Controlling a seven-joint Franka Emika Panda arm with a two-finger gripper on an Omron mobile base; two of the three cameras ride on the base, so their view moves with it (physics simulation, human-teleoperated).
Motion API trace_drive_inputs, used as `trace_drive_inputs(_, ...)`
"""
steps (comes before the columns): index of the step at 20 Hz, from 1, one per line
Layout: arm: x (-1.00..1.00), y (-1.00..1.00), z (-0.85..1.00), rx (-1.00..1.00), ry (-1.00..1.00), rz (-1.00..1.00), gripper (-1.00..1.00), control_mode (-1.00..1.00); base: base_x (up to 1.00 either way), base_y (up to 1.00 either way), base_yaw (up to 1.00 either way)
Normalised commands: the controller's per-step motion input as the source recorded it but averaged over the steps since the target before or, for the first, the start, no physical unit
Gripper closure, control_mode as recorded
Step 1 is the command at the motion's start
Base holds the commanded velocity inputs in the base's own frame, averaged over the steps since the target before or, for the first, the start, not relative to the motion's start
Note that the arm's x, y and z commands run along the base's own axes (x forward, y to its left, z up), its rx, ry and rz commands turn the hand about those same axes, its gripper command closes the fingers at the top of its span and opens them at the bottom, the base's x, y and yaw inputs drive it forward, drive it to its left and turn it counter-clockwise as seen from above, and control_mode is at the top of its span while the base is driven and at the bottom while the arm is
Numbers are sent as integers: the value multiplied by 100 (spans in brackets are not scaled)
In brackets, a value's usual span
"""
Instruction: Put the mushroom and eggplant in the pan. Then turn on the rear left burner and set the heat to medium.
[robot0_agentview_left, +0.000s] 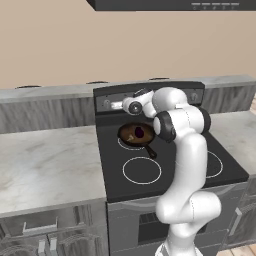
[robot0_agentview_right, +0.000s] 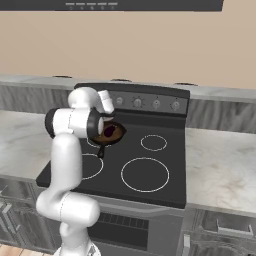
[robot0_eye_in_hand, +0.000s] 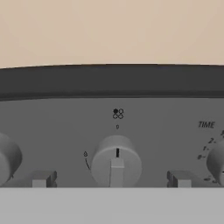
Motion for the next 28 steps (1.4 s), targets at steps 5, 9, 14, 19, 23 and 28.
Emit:
trace_drive_inputs(5, 8, 0, -1, 0, -3, 0, -100, -100, 0, 0, 0)
trace_drive_inputs(9, 12, 0, -5, 0, -5, 0, -100, -100, 0, 0, 0)
trace_drive_inputs(14, 0, 0, -26, 0, -4, 0, -100, -100, 0, 0, 0)
trace_drive_inputs(19, 0, 0, -19, 0, -7, 0, -100, -100, 0, 0, 0)
trace_drive_inputs(23, 0, -3, -1, 0, -7, 0, -100, -100, 0, 0, 0)
trace_drive_inputs(28, -6, -22, -27, 0, -1, 0, -100, -100, 0, 0, 0)
